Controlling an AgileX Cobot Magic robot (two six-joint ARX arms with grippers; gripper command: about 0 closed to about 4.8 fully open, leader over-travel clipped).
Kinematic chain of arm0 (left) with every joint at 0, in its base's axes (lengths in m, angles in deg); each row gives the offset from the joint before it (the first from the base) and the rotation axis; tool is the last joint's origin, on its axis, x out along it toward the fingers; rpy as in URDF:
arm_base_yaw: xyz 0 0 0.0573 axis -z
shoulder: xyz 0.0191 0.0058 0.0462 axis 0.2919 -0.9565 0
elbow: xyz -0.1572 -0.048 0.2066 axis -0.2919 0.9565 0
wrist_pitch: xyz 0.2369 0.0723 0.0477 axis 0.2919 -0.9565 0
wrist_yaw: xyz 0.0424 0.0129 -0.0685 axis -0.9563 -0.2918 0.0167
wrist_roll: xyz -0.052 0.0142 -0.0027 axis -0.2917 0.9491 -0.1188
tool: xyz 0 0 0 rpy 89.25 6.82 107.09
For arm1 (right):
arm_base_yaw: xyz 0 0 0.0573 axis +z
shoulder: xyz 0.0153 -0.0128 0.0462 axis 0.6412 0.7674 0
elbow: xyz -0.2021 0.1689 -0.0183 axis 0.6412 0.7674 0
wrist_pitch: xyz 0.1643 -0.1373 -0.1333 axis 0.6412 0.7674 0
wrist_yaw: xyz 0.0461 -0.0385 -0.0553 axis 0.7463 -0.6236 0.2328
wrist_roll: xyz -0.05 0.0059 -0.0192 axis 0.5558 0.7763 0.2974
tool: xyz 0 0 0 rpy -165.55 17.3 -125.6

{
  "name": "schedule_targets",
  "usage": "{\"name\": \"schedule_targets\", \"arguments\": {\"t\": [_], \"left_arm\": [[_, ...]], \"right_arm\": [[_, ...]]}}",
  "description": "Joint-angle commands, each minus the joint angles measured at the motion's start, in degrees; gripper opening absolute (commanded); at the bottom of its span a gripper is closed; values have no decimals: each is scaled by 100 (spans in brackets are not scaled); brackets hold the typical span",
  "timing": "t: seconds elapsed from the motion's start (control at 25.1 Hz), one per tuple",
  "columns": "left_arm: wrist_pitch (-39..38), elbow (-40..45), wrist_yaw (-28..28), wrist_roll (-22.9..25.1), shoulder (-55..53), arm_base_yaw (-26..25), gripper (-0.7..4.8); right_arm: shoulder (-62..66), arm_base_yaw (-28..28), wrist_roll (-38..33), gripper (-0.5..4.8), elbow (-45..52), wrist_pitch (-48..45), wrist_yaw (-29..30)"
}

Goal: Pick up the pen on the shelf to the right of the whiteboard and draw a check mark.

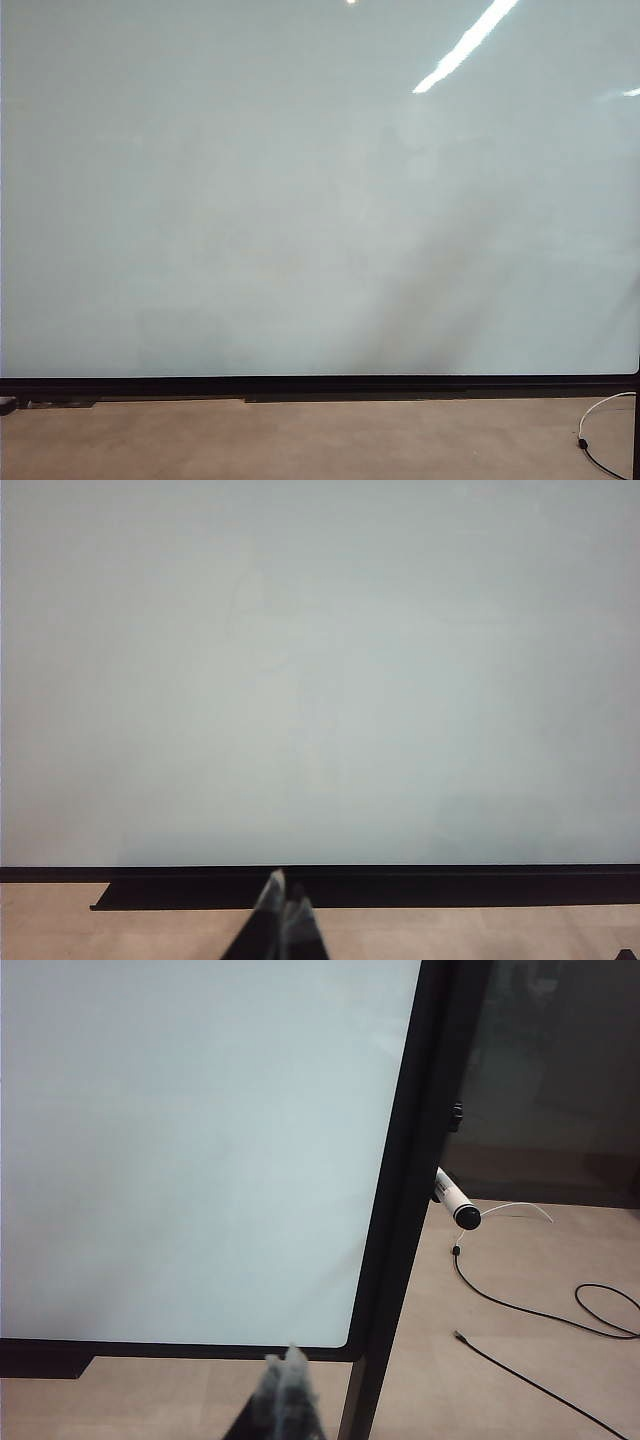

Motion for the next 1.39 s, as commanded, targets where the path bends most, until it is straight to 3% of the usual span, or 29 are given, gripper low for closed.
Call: {"name": "schedule_targets", "arguments": {"t": [0.04, 0.44, 0.56, 0.76, 1.39], "left_arm": [[39, -17, 2, 24, -2, 0, -4], [39, -15, 2, 24, -2, 0, -4], [39, -17, 2, 24, -2, 0, -5], [39, -17, 2, 24, -2, 0, -4], [39, -17, 2, 24, -2, 0, -5]], "right_arm": [[2, 2, -24, -9, -22, -90, 7], [4, 2, -24, -9, -22, -142, 13], [4, 7, -26, -9, -24, -348, 271], [4, 7, -26, -9, -61, -638, 109], [17, -4, -44, -9, -621, 79, -13]]}}
